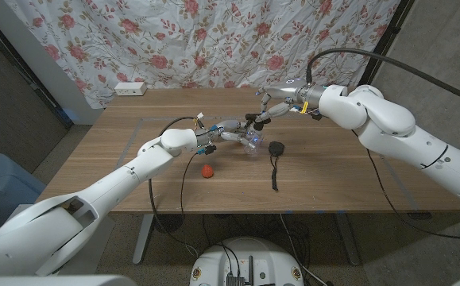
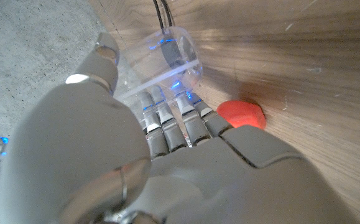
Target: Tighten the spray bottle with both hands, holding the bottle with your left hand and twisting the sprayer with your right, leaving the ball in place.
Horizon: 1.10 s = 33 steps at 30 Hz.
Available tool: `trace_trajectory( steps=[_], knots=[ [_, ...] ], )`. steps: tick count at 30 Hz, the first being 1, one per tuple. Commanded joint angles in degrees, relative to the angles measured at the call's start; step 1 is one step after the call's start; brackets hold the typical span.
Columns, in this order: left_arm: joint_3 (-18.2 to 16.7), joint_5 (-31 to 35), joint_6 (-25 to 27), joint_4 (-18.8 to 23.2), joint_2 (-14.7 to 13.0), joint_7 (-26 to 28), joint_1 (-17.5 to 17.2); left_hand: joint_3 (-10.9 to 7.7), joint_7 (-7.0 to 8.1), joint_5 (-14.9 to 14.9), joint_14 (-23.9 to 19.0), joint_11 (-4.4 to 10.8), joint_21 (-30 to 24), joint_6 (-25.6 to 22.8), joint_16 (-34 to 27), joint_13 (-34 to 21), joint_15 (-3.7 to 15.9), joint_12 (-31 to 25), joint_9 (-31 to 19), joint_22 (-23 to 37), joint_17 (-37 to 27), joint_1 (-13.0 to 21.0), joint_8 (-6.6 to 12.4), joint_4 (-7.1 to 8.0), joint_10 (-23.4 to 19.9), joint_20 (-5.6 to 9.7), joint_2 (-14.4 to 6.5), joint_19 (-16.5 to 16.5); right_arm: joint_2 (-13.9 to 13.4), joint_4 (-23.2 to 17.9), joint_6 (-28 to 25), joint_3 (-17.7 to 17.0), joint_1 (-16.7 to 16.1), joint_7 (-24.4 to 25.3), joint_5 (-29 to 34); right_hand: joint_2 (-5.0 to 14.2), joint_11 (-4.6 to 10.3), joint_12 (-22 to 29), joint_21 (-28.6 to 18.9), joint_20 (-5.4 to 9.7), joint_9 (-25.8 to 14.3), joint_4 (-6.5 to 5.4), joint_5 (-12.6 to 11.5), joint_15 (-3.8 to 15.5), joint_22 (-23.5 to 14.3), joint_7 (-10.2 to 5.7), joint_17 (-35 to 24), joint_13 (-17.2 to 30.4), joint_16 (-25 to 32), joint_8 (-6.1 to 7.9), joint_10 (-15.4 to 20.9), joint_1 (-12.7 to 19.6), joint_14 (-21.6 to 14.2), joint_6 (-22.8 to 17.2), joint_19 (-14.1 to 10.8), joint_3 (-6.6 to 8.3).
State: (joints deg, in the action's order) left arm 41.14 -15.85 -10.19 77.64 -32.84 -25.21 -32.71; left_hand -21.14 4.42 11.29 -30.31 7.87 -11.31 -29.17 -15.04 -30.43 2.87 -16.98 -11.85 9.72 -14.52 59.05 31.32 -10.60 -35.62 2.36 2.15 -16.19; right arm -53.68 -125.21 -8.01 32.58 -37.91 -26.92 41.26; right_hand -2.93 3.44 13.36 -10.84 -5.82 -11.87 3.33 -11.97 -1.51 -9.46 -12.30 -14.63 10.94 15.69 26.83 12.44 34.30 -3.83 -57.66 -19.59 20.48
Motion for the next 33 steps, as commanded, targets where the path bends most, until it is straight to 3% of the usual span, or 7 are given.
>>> trace_trajectory(
  steps=[1, 13, 33],
  knots=[
    [0.1, -0.2, 0.0, -0.4, 0.2, -0.1, 0.2, -0.98, -0.26, 0.5, -0.3, 1.69, 0.2, -0.7, -0.2, -0.2, 7.08, -0.5, -0.2, 0.2, -0.3, -5.2, 16.44, 0.53, -3.3, 3.03, -8.4, -0.2, 1.7, -0.8, -2.2, 0.4, -2.1, 2.7, 6.1, 0.68, 0.04, 0.4, -0.7, 0.14, -0.3, 0.56, 0.1, 0.53, -0.2, -0.21, -0.1, 0.0, 0.6, 0.83, 1.6, -0.5, -1.2, -2.1, -1.1, 0.40],
    [0.2, -0.2, -0.1, -0.6, 0.4, -0.2, 0.2, -0.99, -0.56, 0.5, -0.5, 1.61, 0.2, -0.7, -0.3, -0.3, 6.92, -0.4, -0.2, 0.2, -0.4, -4.6, 16.56, 0.45, -3.2, 2.94, -8.5, -0.2, 3.3, -1.5, -4.3, 0.7, -3.8, 4.3, 10.8, 2.67, 1.04, 0.6, -0.7, 1.14, -0.5, 1.34, 0.7, 2.43, -0.2, -0.05, -0.3, 0.0, 1.7, 2.64, 5.2, -0.6, -3.8, -7.1, -2.6, 1.04],
    [0.2, -0.3, -0.3, -0.5, 0.4, -0.1, -0.2, -1.23, -0.81, 0.6, -0.5, 1.24, 0.2, -0.7, -0.2, -0.5, 6.78, -0.5, -0.3, 0.2, -0.4, -4.1, 16.71, 0.51, -3.4, 2.83, -8.8, -0.3, 7.1, -3.5, -8.3, 2.2, -7.8, 7.3, 23.0, 3.14, 1.96, 1.2, -0.7, 1.98, -1.0, 2.58, 1.3, 4.98, -0.3, 0.25, -0.4, -0.1, 3.5, 5.37, 11.4, -1.6, -8.0, -13.5, -4.8, 0.89]
  ],
)
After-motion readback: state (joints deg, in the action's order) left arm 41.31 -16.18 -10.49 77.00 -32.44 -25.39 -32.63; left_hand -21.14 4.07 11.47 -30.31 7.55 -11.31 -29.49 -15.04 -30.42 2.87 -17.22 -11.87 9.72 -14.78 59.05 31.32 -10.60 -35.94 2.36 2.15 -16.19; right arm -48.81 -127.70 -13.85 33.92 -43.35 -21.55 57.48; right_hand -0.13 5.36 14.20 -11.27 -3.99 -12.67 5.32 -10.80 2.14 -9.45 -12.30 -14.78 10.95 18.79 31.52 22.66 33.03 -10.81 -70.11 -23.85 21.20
